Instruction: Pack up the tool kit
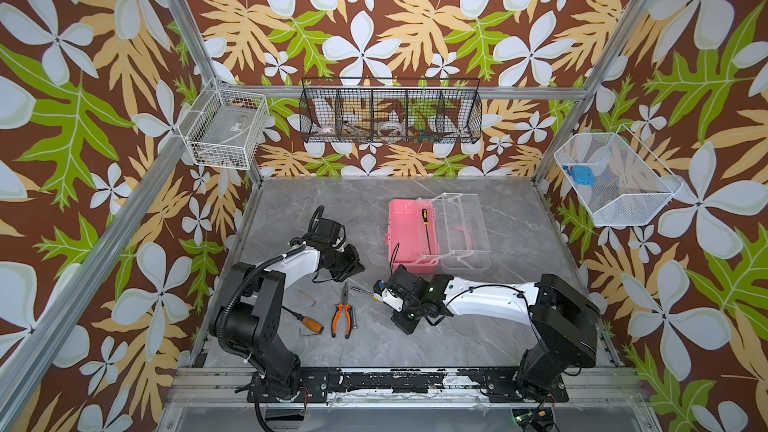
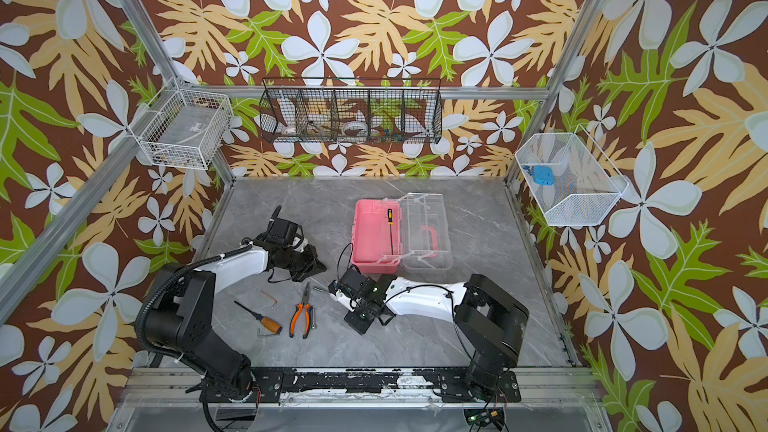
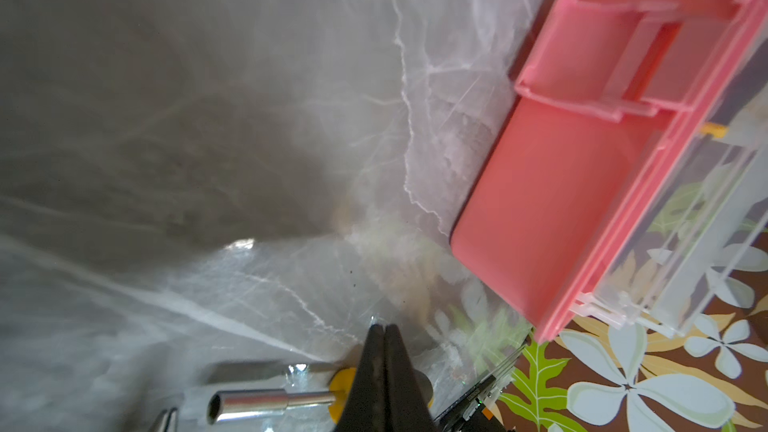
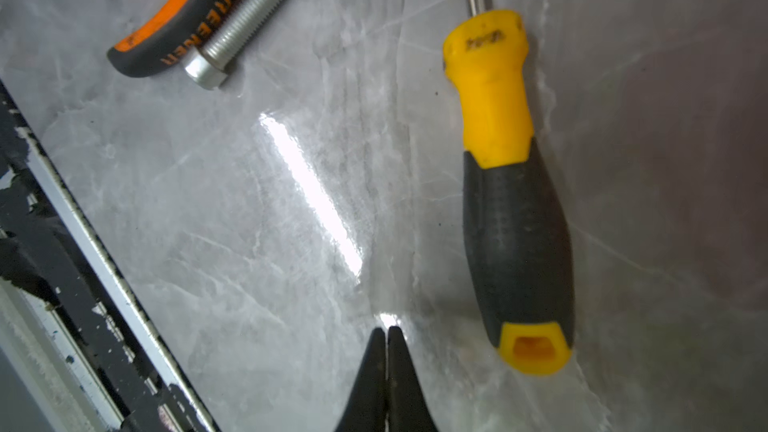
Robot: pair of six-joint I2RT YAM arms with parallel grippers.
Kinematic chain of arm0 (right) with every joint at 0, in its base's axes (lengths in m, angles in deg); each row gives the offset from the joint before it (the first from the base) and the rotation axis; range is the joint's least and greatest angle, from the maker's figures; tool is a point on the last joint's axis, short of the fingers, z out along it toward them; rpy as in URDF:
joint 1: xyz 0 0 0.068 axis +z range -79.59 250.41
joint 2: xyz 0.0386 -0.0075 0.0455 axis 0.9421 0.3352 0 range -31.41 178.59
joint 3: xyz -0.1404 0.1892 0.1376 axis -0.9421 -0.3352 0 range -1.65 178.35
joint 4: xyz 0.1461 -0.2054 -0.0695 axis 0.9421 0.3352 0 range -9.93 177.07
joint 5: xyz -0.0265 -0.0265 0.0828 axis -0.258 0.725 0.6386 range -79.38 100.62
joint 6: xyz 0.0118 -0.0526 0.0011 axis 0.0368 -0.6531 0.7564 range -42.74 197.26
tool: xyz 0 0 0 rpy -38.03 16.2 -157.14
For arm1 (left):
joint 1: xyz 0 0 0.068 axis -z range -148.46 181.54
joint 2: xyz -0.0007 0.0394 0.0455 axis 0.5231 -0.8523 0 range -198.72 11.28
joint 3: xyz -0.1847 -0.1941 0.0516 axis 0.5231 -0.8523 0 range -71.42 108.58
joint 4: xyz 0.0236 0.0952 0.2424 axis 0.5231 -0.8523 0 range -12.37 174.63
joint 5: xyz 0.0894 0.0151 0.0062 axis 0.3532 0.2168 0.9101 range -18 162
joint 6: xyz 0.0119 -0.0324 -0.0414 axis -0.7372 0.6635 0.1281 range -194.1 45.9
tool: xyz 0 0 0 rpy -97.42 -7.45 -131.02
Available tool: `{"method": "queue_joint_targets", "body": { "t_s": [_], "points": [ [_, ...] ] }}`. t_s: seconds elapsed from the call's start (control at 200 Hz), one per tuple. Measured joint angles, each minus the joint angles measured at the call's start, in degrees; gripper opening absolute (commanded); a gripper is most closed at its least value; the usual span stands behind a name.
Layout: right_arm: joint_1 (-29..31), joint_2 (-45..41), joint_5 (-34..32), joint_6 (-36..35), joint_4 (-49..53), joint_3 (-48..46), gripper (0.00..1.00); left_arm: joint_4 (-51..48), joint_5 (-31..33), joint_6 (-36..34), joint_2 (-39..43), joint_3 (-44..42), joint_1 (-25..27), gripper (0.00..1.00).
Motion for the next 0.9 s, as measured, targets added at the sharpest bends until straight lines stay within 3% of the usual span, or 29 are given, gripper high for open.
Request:
{"method": "queue_joint_targets", "body": {
  "t_s": [0.265,0.546,0.901],
  "points": [
    [-5.3,5.2,0.0,1.5,-1.2,3.0,0.00,-0.1,1.1,-1.0,-2.2,-0.9,2.8,0.00],
    [-10.4,13.2,-0.9,1.4,-0.9,13.9,0.04,0.0,1.9,-1.2,-2.7,-1.5,4.4,0.00],
    [-15.0,16.9,-0.6,1.3,1.4,20.2,0.22,0.2,1.5,0.2,-2.0,-3.2,11.0,0.00]
  ]
}}
